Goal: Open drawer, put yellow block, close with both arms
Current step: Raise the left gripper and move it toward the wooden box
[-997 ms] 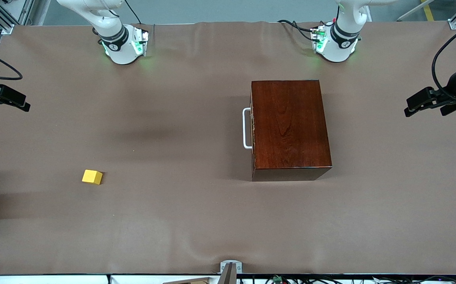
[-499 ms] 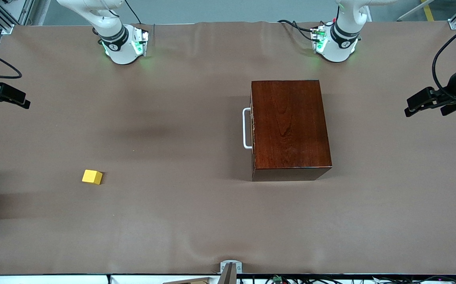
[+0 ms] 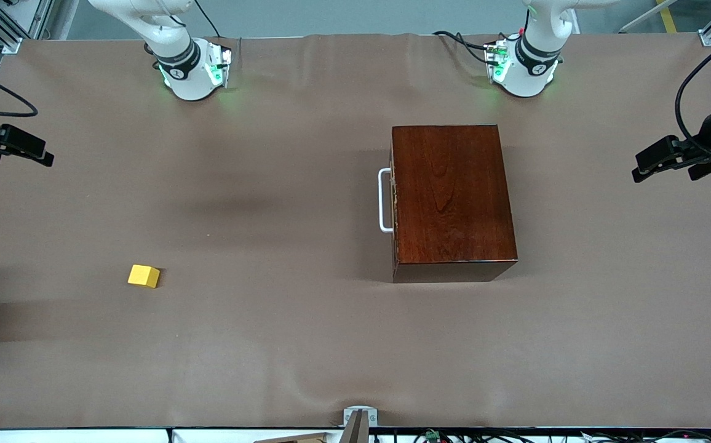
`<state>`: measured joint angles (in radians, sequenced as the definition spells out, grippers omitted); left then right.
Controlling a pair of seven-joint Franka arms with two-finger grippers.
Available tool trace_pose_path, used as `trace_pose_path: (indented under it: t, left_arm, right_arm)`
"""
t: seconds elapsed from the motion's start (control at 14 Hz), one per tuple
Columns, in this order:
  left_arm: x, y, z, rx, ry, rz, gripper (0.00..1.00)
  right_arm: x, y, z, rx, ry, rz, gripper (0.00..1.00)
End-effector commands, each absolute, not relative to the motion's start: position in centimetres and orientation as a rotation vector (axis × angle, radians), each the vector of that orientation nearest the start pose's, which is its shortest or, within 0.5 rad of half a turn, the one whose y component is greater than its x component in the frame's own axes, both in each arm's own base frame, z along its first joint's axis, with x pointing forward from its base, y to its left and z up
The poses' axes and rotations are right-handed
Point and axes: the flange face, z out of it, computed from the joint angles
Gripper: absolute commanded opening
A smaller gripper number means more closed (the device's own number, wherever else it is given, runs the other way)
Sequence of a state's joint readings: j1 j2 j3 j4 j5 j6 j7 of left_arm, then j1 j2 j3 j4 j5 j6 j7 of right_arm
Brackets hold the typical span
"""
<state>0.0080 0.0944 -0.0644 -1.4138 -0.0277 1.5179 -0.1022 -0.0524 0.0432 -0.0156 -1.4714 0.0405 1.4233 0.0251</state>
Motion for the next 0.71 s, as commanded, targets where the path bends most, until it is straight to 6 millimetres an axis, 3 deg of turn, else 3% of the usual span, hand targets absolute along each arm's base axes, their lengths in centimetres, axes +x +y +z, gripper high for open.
trace_pose_path:
  t: [0.0, 0.21, 0.43, 0.64]
  left_arm:
    - [57.3, -3.7, 64.5, -3.178, -0.085, -0.015, 1.00]
    - [57.7, -4.8, 64.0, -3.186, -0.068, -0.013, 1.00]
    - [56.7, -12.1, 63.9, -3.198, 0.012, -0.003, 1.00]
    - [55.2, -21.6, 63.1, -3.213, 0.105, 0.026, 1.00]
  right_arm:
    - [54.8, -4.4, 64.3, -3.041, 0.166, 0.116, 1.00]
    - [54.8, -3.9, 64.5, -3.013, 0.153, 0.106, 1.00]
    - [54.7, -4.1, 64.6, -3.012, 0.159, 0.104, 1.00]
    - [54.5, -3.7, 64.8, -3.014, 0.150, 0.107, 1.00]
